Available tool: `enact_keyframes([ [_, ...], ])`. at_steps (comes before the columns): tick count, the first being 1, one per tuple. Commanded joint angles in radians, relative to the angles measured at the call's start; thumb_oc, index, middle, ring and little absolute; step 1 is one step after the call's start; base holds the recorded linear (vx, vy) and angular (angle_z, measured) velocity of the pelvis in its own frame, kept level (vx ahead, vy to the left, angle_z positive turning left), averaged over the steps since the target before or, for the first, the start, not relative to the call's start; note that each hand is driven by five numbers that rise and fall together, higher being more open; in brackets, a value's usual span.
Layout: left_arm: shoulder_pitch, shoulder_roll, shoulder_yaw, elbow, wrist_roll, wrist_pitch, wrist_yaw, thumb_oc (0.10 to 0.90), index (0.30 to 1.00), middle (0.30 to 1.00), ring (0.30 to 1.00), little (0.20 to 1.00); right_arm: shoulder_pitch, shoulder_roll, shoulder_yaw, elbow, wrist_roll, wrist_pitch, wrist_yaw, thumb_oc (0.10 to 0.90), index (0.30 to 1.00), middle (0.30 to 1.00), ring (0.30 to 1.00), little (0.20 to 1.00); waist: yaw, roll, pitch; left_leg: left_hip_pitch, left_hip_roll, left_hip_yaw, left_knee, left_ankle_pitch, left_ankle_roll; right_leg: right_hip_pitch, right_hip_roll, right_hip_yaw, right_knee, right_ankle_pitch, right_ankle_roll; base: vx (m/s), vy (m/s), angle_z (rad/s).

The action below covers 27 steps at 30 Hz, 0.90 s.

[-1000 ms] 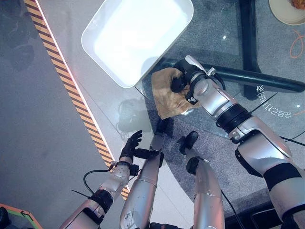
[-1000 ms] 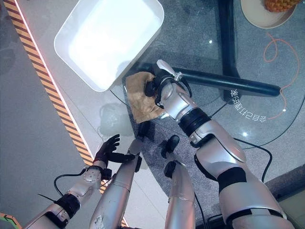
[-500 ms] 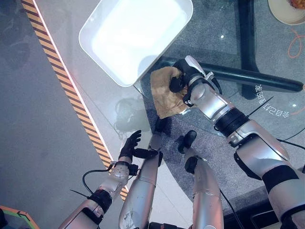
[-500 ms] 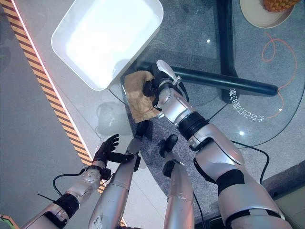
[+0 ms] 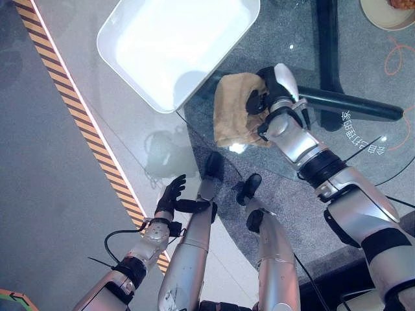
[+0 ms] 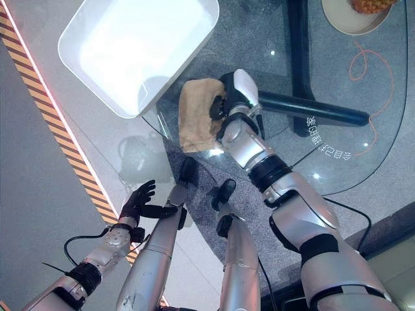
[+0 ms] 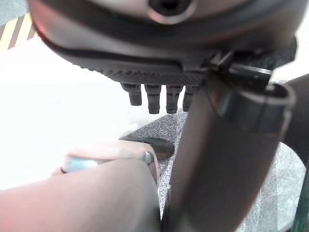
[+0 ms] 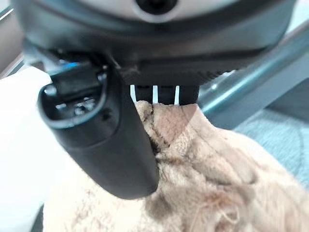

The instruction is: Wipe the table with a cloth and put it in the basket.

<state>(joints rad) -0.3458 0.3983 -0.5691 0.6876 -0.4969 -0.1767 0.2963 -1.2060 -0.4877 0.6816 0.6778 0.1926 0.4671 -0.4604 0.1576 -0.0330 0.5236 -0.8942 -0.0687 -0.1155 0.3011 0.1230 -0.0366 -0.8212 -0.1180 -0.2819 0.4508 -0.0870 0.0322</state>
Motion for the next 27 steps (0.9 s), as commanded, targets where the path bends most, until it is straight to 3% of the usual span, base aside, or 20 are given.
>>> enact_keyframes([
  [1, 0.124, 0.021, 0.020, -0.018, -0.021, -0.041, -0.001, 0.800, 0.900, 0.900, 0.900, 0.900, -0.025, -0.193, -0.038, 0.057, -0.009, -0.007, -0.132, 0.100, 0.300, 0.300, 0.300, 0.200, 0.006, 0.045, -0.004, 0.058, 0.001, 0.092, 0.079, -0.195, 0.061, -0.004, 0.023, 0.081, -0.084, 0.122, 0.088, 0.00, -0.028, -0.07],
  [7, 0.144, 0.043, 0.027, -0.015, -0.025, -0.060, -0.016, 0.800, 0.900, 0.900, 0.900, 0.900, -0.026, -0.263, -0.047, 0.112, 0.026, -0.029, -0.140, 0.100, 0.300, 0.300, 0.300, 0.200, -0.002, 0.047, -0.004, 0.064, 0.004, 0.099, 0.077, -0.201, 0.062, -0.001, 0.024, 0.085, -0.086, 0.120, 0.086, 0.00, -0.033, -0.08],
  [19, 0.165, 0.057, 0.032, -0.018, -0.024, -0.072, -0.025, 0.800, 0.900, 0.900, 0.900, 0.900, 0.013, -0.323, -0.086, 0.152, 0.073, -0.039, -0.164, 0.100, 0.300, 0.300, 0.300, 0.200, -0.016, 0.053, -0.004, 0.070, 0.005, 0.112, 0.074, -0.207, 0.063, 0.001, 0.027, 0.091, -0.090, 0.115, 0.079, 0.00, -0.024, -0.04],
  [27, 0.186, 0.065, 0.036, -0.024, -0.022, -0.083, -0.025, 0.800, 0.900, 0.900, 0.900, 0.900, 0.061, -0.365, -0.156, 0.181, 0.149, -0.070, -0.277, 0.100, 0.300, 0.300, 0.300, 0.200, -0.028, 0.051, -0.004, 0.086, 0.010, 0.122, 0.067, -0.213, 0.062, 0.014, 0.035, 0.099, -0.095, 0.109, 0.076, 0.00, -0.027, -0.05],
])
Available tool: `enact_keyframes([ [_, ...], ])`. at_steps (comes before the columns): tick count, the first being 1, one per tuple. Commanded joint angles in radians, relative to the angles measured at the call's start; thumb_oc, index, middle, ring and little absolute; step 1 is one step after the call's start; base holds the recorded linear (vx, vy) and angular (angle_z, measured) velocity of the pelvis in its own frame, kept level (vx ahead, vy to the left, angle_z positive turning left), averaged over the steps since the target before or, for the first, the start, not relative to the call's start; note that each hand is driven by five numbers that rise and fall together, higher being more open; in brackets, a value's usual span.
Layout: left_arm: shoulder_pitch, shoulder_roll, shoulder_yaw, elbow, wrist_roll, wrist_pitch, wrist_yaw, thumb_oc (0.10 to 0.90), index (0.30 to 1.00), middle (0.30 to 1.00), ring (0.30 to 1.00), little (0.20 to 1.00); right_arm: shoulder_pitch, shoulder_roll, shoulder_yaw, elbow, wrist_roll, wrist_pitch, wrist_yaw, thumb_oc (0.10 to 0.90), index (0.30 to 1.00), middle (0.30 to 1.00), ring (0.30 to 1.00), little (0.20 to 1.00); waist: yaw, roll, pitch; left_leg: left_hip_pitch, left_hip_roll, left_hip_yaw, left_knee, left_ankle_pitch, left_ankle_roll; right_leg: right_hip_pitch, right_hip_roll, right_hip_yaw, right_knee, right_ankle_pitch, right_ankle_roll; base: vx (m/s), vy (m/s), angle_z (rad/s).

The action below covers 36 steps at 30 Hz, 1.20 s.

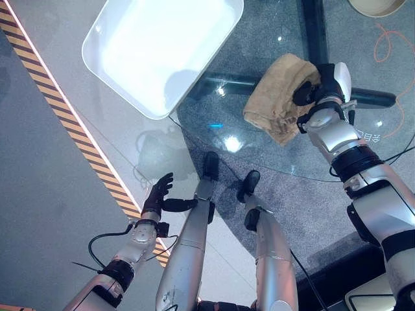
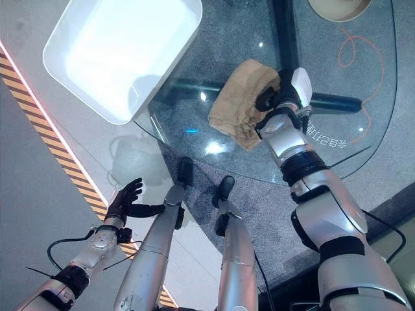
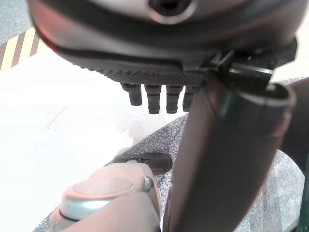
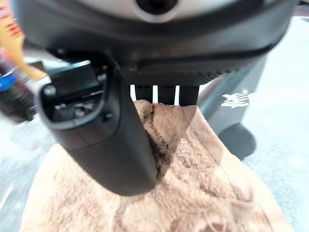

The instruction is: Wipe the table with a cloth and put it in the basket.

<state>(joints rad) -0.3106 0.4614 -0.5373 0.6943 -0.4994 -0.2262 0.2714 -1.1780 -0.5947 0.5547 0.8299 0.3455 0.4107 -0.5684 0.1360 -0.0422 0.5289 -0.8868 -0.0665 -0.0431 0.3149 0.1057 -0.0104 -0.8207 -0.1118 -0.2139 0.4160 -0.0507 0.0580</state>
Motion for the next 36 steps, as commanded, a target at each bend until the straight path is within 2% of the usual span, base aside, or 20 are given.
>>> enact_keyframes([
  [1, 0.152, 0.002, 0.004, -0.031, -0.019, -0.033, 0.000, 0.800, 0.900, 0.900, 0.900, 0.900, 0.036, -0.259, -0.034, 0.031, -0.003, -0.018, -0.174, 0.100, 0.300, 0.300, 0.300, 0.200, -0.007, 0.060, -0.009, 0.080, 0.009, 0.049, 0.053, -0.196, 0.036, 0.014, 0.029, 0.032, -0.061, 0.073, 0.050, 0.00, -0.034, -0.10],
  [6, 0.161, 0.013, 0.003, -0.044, -0.022, -0.029, 0.002, 0.800, 0.900, 0.900, 0.900, 0.900, 0.069, -0.291, -0.084, 0.046, -0.002, -0.034, -0.282, 0.100, 0.300, 0.300, 0.300, 0.200, -0.016, 0.057, -0.009, 0.092, 0.010, 0.051, 0.050, -0.199, 0.037, 0.026, 0.032, 0.038, -0.068, 0.074, 0.051, 0.00, -0.015, -0.03],
  [14, 0.159, 0.015, 0.003, -0.050, -0.025, -0.025, 0.007, 0.800, 0.900, 0.900, 0.900, 0.900, 0.089, -0.303, -0.114, 0.025, 0.010, -0.047, -0.345, 0.100, 0.300, 0.300, 0.300, 0.200, -0.023, 0.061, -0.009, 0.098, 0.009, 0.054, 0.054, -0.203, 0.038, 0.030, 0.033, 0.044, -0.065, 0.072, 0.050, 0.00, -0.004, -0.02],
  [20, 0.149, 0.007, 0.013, -0.054, -0.020, -0.062, 0.033, 0.800, 0.900, 0.900, 0.900, 0.900, 0.093, -0.294, -0.106, -0.035, -0.018, -0.054, -0.323, 0.100, 0.300, 0.300, 0.300, 0.200, -0.027, 0.064, -0.009, 0.105, 0.005, 0.056, 0.049, -0.198, 0.038, 0.034, 0.032, 0.047, -0.067, 0.070, 0.046, -0.02, -0.004, -0.04],
  [21, 0.132, 0.009, 0.018, -0.055, -0.020, -0.062, 0.034, 0.800, 0.900, 0.900, 0.900, 0.900, 0.078, -0.299, -0.111, -0.037, -0.018, -0.054, -0.323, 0.100, 0.300, 0.300, 0.300, 0.200, -0.030, 0.060, -0.009, 0.070, 0.003, 0.061, 0.044, -0.165, 0.041, 0.004, 0.028, 0.039, -0.080, 0.099, 0.037, -0.06, -0.001, -0.02],
  [22, 0.132, 0.009, 0.019, -0.056, -0.020, -0.063, 0.035, 0.800, 0.900, 0.900, 0.900, 0.900, 0.078, -0.298, -0.111, -0.040, -0.019, -0.054, -0.322, 0.100, 0.300, 0.300, 0.300, 0.200, -0.030, 0.060, -0.009, 0.070, 0.003, 0.061, 0.044, -0.165, 0.041, 0.005, 0.028, 0.039, -0.080, 0.099, 0.037, -0.07, -0.006, 0.00],
  [23, 0.130, 0.005, 0.035, -0.073, 0.002, -0.118, 0.089, 0.800, 0.900, 0.900, 0.900, 0.900, 0.091, -0.283, -0.111, -0.085, -0.015, -0.069, -0.292, 0.100, 0.300, 0.300, 0.300, 0.200, -0.029, 0.062, -0.009, 0.079, 0.002, 0.061, 0.038, -0.162, 0.040, 0.010, 0.028, 0.040, -0.079, 0.094, 0.034, 0.00, 0.000, 0.00],
  [24, 0.129, 0.004, 0.048, -0.085, 0.012, -0.144, 0.116, 0.800, 0.900, 0.900, 0.900, 0.900, 0.102, -0.273, -0.114, -0.109, -0.020, -0.075, -0.280, 0.100, 0.300, 0.300, 0.300, 0.200, -0.027, 0.062, -0.009, 0.086, 0.002, 0.062, 0.034, -0.161, 0.039, 0.015, 0.028, 0.039, -0.078, 0.089, 0.032, 0.00, 0.000, 0.00],
  [27, 0.132, 0.000, 0.078, -0.126, 0.052, -0.190, 0.165, 0.800, 0.900, 0.900, 0.900, 0.900, 0.146, -0.244, -0.145, -0.162, 0.009, -0.118, -0.259, 0.100, 0.300, 0.300, 0.300, 0.200, -0.023, 0.060, -0.009, 0.103, 0.005, 0.063, 0.027, -0.160, 0.036, 0.034, 0.027, 0.034, -0.075, 0.078, 0.027, 0.00, 0.000, 0.00],
  [36, 0.140, 0.012, 0.098, -0.227, 0.137, -0.200, 0.204, 0.800, 0.900, 0.900, 0.900, 0.900, 0.279, -0.205, -0.235, -0.325, 0.007, -0.179, -0.211, 0.100, 0.300, 0.300, 0.300, 0.200, -0.031, 0.051, -0.009, 0.149, 0.010, 0.067, 0.011, -0.160, 0.036, 0.070, 0.032, 0.035, -0.068, 0.062, 0.024, 0.00, 0.000, 0.00],
])
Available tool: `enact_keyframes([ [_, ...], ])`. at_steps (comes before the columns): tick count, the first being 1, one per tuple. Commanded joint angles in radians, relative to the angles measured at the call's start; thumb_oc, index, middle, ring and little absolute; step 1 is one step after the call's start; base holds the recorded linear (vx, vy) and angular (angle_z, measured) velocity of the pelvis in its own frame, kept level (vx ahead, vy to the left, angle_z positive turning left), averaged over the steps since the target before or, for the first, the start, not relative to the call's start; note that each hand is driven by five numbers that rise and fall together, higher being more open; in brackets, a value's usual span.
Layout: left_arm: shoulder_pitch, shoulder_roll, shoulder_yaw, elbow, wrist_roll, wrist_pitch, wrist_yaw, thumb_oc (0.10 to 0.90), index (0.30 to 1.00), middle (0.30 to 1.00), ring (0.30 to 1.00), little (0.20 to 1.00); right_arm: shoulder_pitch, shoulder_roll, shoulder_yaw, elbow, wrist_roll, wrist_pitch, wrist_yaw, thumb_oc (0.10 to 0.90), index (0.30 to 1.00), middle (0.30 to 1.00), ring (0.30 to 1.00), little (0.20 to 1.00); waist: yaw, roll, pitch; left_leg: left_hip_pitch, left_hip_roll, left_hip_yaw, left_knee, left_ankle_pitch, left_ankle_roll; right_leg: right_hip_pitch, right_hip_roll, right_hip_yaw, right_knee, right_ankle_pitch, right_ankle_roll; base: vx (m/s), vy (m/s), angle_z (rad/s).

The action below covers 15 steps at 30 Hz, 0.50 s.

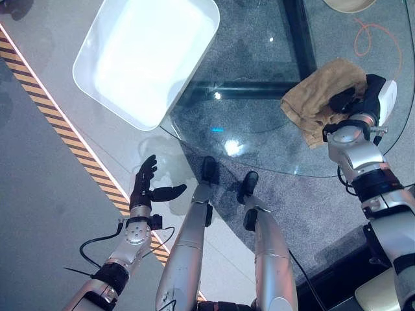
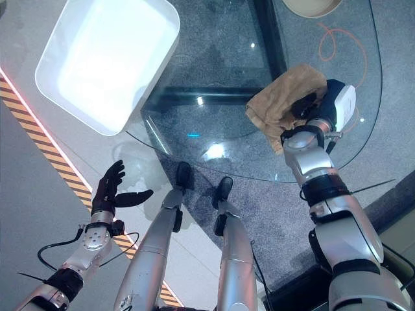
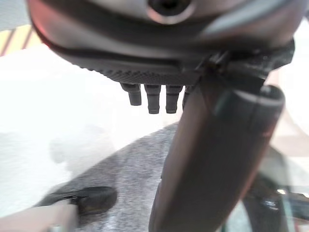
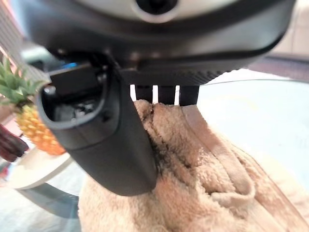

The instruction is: Wipe the table with a cloth and put it in the basket.

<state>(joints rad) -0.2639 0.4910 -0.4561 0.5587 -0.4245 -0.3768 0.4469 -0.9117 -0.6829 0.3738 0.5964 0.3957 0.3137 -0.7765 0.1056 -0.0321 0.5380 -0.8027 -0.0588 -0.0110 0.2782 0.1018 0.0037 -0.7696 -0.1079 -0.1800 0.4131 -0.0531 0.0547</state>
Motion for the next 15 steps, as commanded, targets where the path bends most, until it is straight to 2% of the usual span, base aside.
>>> enact_keyframes([
  [1, 0.094, -0.016, 0.016, -0.096, 0.067, -0.052, 0.027, 0.800, 0.900, 0.900, 0.900, 0.900, 0.022, -0.114, -0.058, -0.101, -0.042, -0.087, 0.005, 0.100, 0.300, 0.300, 0.300, 0.200, -0.001, 0.040, -0.018, 0.069, 0.003, 0.036, 0.047, -0.156, 0.022, 0.023, 0.028, 0.001, -0.066, 0.063, 0.027, 0.00, 0.000, 0.00],
  [9, 0.107, 0.005, 0.017, -0.183, 0.132, -0.081, 0.030, 0.800, 0.900, 0.900, 0.900, 0.900, 0.167, -0.062, -0.117, -0.266, -0.010, -0.176, 0.111, 0.100, 0.300, 0.300, 0.300, 0.200, -0.018, 0.031, -0.018, 0.131, 0.010, 0.046, 0.022, -0.155, 0.025, 0.072, 0.034, 0.013, -0.070, 0.055, 0.026, 0.00, 0.000, 0.00],
  [15, 0.117, 0.009, 0.019, -0.214, 0.153, -0.074, 0.014, 0.800, 0.900, 0.900, 0.900, 0.900, 0.265, -0.010, -0.147, -0.378, -0.022, -0.254, 0.218, 0.100, 0.300, 0.300, 0.300, 0.200, -0.031, 0.024, -0.018, 0.173, 0.012, 0.052, 0.011, -0.156, 0.025, 0.113, 0.036, 0.024, -0.078, 0.051, 0.026, 0.00, -0.012, -0.03],
])
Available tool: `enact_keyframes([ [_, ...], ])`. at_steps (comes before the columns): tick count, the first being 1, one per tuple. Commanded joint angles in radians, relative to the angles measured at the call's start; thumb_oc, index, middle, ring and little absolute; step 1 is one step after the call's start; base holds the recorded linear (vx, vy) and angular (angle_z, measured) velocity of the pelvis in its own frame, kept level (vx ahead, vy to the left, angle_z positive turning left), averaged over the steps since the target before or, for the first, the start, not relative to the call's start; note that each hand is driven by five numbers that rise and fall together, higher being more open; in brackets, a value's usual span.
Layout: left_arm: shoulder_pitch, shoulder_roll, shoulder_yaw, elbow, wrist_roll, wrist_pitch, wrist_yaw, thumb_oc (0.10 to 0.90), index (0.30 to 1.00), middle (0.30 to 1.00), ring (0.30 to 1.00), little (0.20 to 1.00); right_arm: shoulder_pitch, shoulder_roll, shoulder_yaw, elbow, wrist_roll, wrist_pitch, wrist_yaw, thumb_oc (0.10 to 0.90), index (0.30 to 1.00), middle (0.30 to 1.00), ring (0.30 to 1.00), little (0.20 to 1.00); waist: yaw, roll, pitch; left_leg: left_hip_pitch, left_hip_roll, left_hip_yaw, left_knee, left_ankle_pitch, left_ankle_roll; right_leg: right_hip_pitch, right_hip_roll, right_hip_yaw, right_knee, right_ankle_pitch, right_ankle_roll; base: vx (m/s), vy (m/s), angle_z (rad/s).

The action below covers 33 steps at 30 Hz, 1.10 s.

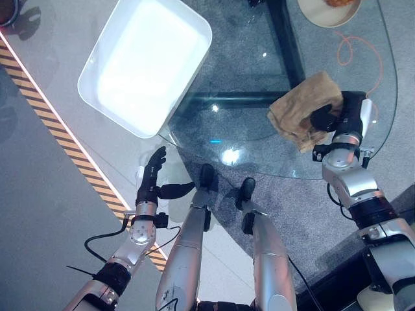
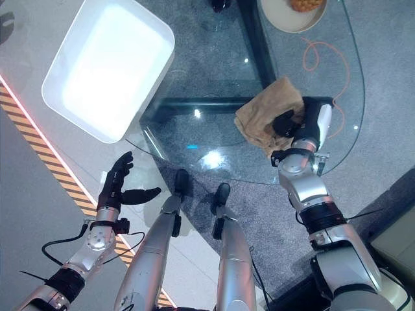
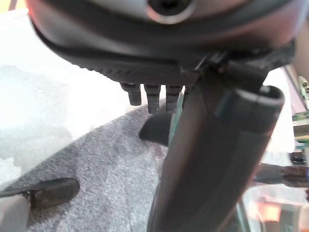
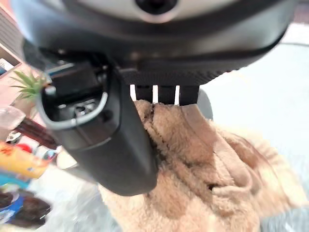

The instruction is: Wipe the table with a cloth and put it in the basket.

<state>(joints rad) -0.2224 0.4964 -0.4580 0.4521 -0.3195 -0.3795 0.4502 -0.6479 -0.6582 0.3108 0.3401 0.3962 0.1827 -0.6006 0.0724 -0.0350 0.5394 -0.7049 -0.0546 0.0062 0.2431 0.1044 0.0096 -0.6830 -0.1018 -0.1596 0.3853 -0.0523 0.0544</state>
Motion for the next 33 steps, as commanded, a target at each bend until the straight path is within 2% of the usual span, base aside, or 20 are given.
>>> enact_keyframes([
  [1, 0.076, 0.004, 0.021, -0.108, 0.051, -0.072, 0.009, 0.800, 0.900, 0.900, 0.900, 0.900, 0.011, -0.027, -0.083, -0.135, -0.028, -0.130, 0.057, 0.100, 0.300, 0.300, 0.300, 0.200, 0.001, 0.026, -0.019, 0.080, 0.008, 0.035, 0.046, -0.158, 0.019, 0.030, 0.030, 0.005, -0.051, 0.050, 0.026, 0.00, -0.006, -0.06],
  [7, 0.065, 0.009, 0.009, -0.119, 0.120, -0.107, 0.010, 0.800, 0.900, 0.900, 0.900, 0.900, 0.058, 0.014, -0.071, -0.212, 0.055, -0.189, 0.203, 0.100, 0.300, 0.300, 0.300, 0.200, -0.010, 0.022, -0.019, 0.106, 0.008, 0.036, 0.043, -0.158, 0.021, 0.053, 0.033, 0.020, -0.054, 0.048, 0.023, 0.00, 0.000, -0.01],
  [14, -0.014, 0.007, -0.029, -0.177, 0.214, -0.151, 0.074, 0.800, 0.900, 0.900, 0.900, 0.900, 0.094, 0.085, -0.018, -0.271, 0.165, -0.264, 0.368, 0.100, 0.300, 0.300, 0.300, 0.200, -0.023, 0.015, -0.019, 0.120, 0.004, 0.032, 0.047, -0.156, 0.024, 0.068, 0.034, 0.032, -0.054, 0.046, 0.020, 0.00, 0.000, 0.00],
  [23, -0.101, 0.003, -0.065, -0.229, 0.320, -0.142, 0.078, 0.800, 0.900, 0.900, 0.900, 0.900, 0.091, 0.124, 0.035, -0.329, 0.258, -0.242, 0.495, 0.100, 0.300, 0.300, 0.300, 0.200, -0.031, 0.009, -0.019, 0.130, -0.003, 0.027, 0.043, -0.147, 0.026, 0.079, 0.038, 0.044, -0.063, 0.054, 0.019, 0.00, 0.000, 0.00],
  [33, -0.159, 0.002, -0.093, -0.233, 0.305, -0.141, 0.021, 0.800, 0.900, 0.900, 0.900, 0.900, 0.056, 0.134, 0.093, -0.383, 0.278, -0.228, 0.626, 0.100, 0.300, 0.300, 0.300, 0.200, -0.031, 0.000, -0.019, 0.139, -0.006, 0.025, 0.048, -0.144, 0.026, 0.092, 0.037, 0.047, -0.068, 0.060, 0.023, 0.00, 0.000, 0.00],
])
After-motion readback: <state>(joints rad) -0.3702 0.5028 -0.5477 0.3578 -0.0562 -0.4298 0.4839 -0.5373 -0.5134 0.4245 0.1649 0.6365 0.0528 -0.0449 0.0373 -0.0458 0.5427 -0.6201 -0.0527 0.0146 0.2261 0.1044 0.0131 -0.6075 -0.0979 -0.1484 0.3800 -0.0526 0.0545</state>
